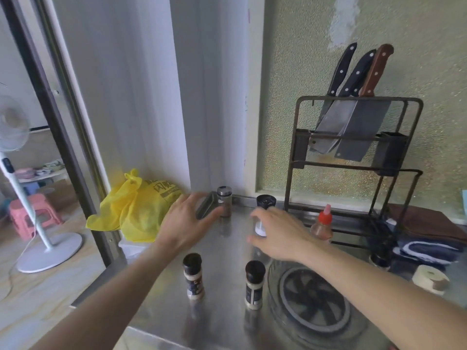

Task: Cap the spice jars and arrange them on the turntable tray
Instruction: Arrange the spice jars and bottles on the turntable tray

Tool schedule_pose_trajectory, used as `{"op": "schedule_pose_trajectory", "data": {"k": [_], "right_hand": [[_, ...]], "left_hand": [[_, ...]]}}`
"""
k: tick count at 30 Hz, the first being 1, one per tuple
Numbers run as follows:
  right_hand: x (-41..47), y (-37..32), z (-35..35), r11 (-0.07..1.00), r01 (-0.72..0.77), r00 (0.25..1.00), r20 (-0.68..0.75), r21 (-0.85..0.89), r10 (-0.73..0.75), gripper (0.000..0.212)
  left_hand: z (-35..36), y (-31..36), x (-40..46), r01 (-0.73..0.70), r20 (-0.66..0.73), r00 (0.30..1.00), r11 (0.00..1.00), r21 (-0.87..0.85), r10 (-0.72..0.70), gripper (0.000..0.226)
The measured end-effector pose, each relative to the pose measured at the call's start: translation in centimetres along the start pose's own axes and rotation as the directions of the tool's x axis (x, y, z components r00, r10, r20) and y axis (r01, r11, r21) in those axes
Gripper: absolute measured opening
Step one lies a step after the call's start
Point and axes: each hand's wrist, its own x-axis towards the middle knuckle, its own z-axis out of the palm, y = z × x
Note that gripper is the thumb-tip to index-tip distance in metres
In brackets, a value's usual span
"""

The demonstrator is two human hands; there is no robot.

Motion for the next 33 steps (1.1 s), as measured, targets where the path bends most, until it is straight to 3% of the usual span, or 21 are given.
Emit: {"op": "schedule_pose_trajectory", "data": {"k": [4, 10, 14, 21, 26, 33], "right_hand": [[6.3, 2.2, -0.9, 0.983, -0.015, 0.999, -0.048, -0.186, 0.006, 0.058], [14.1, 4.8, 0.9, 0.901, -0.019, 1.0, 0.006, -0.434, 0.024, 0.059], [17.2, 6.3, 3.0, 0.86, 0.009, 0.996, 0.086, -0.51, 0.04, 0.055], [17.4, 6.9, 3.5, 0.907, 0.116, 0.992, 0.101, -0.405, -0.082, 0.046], [14.6, 5.8, 2.7, 0.948, 0.144, 0.989, 0.068, -0.282, -0.13, 0.037], [7.1, 4.1, -4.1, 0.974, 0.077, 0.997, 0.018, -0.215, -0.075, 0.058]], "left_hand": [[2.7, 0.2, 9.8, -0.193, 0.186, 0.971, 0.946, 0.261, 0.147, 0.061], [10.0, -2.4, 19.3, -0.159, 0.362, 0.932, 0.916, 0.369, 0.016, 0.085], [12.7, -3.7, 22.4, -0.123, 0.426, 0.902, 0.908, 0.401, -0.066, 0.094], [14.3, -4.8, 21.8, -0.039, 0.319, 0.945, 0.938, 0.345, -0.078, 0.055], [11.6, -3.3, 18.8, -0.065, 0.259, 0.966, 0.95, 0.305, -0.017, 0.048], [3.7, 5.0, 13.1, -0.195, 0.296, 0.949, 0.943, 0.268, 0.112, 0.054]]}}
